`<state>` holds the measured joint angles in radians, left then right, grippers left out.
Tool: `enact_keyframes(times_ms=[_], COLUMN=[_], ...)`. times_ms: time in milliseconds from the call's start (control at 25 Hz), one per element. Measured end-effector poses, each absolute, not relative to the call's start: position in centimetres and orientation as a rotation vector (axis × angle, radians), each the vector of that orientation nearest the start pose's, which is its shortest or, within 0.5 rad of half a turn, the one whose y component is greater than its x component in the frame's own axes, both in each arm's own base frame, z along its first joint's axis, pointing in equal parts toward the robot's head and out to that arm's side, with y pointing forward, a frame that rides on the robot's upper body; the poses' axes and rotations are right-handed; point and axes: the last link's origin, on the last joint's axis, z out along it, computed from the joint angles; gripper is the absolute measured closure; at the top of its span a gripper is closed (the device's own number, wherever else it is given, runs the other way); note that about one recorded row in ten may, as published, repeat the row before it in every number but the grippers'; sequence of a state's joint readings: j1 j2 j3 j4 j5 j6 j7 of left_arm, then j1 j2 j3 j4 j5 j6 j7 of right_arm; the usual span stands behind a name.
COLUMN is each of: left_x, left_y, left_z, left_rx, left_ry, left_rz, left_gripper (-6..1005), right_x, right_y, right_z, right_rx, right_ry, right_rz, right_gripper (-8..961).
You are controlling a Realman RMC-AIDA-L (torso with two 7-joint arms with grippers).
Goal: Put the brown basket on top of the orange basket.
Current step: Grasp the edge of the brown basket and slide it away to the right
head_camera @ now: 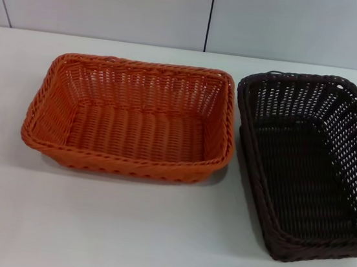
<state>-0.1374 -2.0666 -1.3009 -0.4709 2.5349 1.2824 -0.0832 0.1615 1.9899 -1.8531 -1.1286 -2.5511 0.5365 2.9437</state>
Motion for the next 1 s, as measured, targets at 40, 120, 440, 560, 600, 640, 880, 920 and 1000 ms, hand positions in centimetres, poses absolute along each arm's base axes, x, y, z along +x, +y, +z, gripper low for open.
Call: enact_keyframes(times_ms=[40, 120, 440, 560, 600, 640, 880, 920, 1000], left_x=[-35.1, -35.2, -35.9, -36.3, -36.3, -36.3, -36.3, -36.3, -36.4], left_y=[27.9, 28.0, 28.1, 28.5, 28.6, 28.6, 29.2, 29.2, 30.4], left_z=[5.3, 5.3, 5.1, 4.9, 4.8, 4.8, 4.6, 4.6, 4.2], left_rx=[-1.196, -1.202, -1.206, -1.216, -1.22, -1.22, -1.236, -1.236, -1.257], left_ry=[-0.474, -0.476, -0.503, -0.526, -0.528, -0.528, -0.54, -0.54, -0.573], left_rz=[-0.791, -0.783, -0.748, -0.726, -0.724, -0.724, -0.711, -0.711, -0.689], left_gripper=[234, 234, 234, 234, 234, 234, 234, 234, 234], right_x=[22.0, 21.2, 14.9, 13.6, 12.9, 11.8, 9.3, 8.8, 8.1], right_y=[37.7, 38.2, 40.5, 40.5, 40.4, 40.1, 38.2, 37.6, 36.7], right_z=[6.3, 6.7, 8.0, 8.4, 8.7, 9.4, 10.4, 10.4, 11.0], right_rx=[-1.592, -1.619, -1.912, -1.979, -2.006, -2.074, -2.324, -2.397, -2.508], right_ry=[0.477, 0.491, 0.567, 0.572, 0.57, 0.563, 0.447, 0.418, 0.4], right_rz=[0.677, 0.65, 0.351, 0.268, 0.234, 0.147, 0.054, 0.051, 0.048], right_gripper=[127, 127, 127, 127, 127, 127, 127, 127, 127])
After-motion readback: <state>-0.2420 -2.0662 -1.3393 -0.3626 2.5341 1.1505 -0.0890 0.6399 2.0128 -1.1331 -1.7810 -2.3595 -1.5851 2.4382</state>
